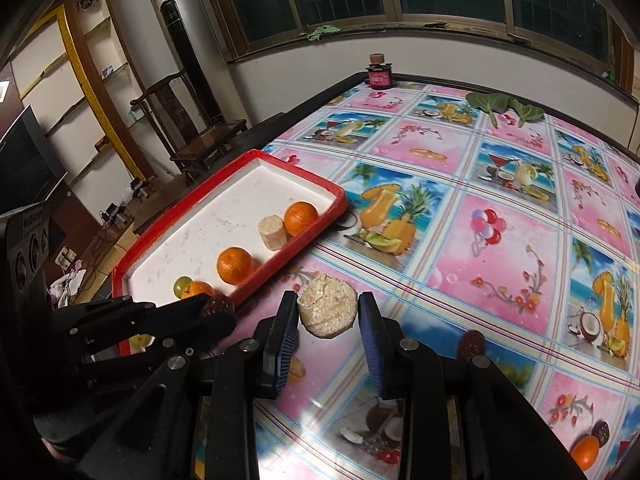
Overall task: Organize fruits
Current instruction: 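Carry the rice cake and red date over the tray with both tools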
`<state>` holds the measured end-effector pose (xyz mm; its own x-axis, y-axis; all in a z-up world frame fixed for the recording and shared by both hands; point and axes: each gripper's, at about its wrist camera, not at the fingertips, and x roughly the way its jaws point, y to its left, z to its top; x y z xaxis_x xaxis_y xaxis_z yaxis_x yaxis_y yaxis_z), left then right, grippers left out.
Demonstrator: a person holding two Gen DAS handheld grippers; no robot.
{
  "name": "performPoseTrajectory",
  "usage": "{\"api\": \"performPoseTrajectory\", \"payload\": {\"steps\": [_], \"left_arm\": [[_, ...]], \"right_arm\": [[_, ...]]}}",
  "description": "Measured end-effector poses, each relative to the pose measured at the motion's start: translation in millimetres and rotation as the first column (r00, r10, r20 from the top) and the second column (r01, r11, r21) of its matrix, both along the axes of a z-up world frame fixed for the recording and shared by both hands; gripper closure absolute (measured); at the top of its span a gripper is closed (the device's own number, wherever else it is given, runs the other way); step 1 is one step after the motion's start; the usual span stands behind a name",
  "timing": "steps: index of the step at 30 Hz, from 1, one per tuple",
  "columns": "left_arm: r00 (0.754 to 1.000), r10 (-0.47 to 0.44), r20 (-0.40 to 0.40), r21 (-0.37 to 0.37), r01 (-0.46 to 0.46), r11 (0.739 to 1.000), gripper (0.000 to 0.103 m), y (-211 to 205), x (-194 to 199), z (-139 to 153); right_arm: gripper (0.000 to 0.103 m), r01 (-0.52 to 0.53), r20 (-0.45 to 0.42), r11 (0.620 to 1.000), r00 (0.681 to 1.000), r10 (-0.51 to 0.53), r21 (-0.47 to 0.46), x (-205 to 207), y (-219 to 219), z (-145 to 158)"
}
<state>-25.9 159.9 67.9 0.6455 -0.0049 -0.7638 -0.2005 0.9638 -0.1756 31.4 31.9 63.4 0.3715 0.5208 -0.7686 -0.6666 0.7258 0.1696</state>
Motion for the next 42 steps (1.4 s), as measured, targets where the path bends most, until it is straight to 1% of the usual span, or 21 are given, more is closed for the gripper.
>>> {"api": "performPoseTrajectory", "payload": {"steps": [5, 9, 14, 19, 24, 32, 38, 42], "left_arm": [[0.997, 0.074, 0.009, -0.009, -0.074, 0.997, 0.085, 33.5, -5.1, 3.4], [0.99, 0.141, 0.013, -0.017, -0.141, 0.99, 0.085, 61.1, -9.2, 2.7], [0.981, 0.192, -0.007, -0.023, -0.192, 0.981, 0.085, 85.4, -9.2, -5.4], [0.978, 0.206, -0.024, -0.013, -0.206, 0.978, 0.085, 96.8, -1.7, -11.1], [0.978, 0.208, -0.034, -0.004, -0.208, 0.978, 0.085, 100.6, 12.8, -15.1], [0.979, 0.193, -0.069, 0.001, -0.193, 0.981, 0.085, 100.5, 26.0, -29.5], [0.976, 0.198, -0.089, -0.008, -0.199, 0.98, 0.085, 103.6, 32.6, -37.5], [0.975, 0.196, -0.103, -0.017, -0.199, 0.98, 0.085, 105.9, 36.5, -42.2]], "right_arm": [[0.072, -0.034, -0.003, 0.999, 0.999, 0.034, 0.019, 2.4, 19.2, 4.5], [0.072, -0.061, -0.014, 0.998, 0.998, 0.061, 0.031, 7.4, 37.8, 6.2], [0.072, -0.097, -0.084, 0.993, 0.991, 0.103, 0.072, 15.3, 61.6, 3.6], [0.072, -0.116, -0.087, 0.992, 0.989, 0.12, 0.053, 24.3, 91.1, -2.4], [0.072, -0.122, -0.09, 0.992, 0.988, 0.125, 0.036, 42.1, 114.8, -9.0], [0.072, -0.111, -0.109, 0.993, 0.987, 0.115, 0.042, 72.7, 133.9, -24.3], [0.072, -0.097, -0.12, 0.995, 0.988, 0.098, 0.016, 85.9, 144.0, -39.8], [0.072, -0.092, -0.125, 0.996, 0.988, 0.093, 0.015, 92.2, 147.0, -47.6]]}}
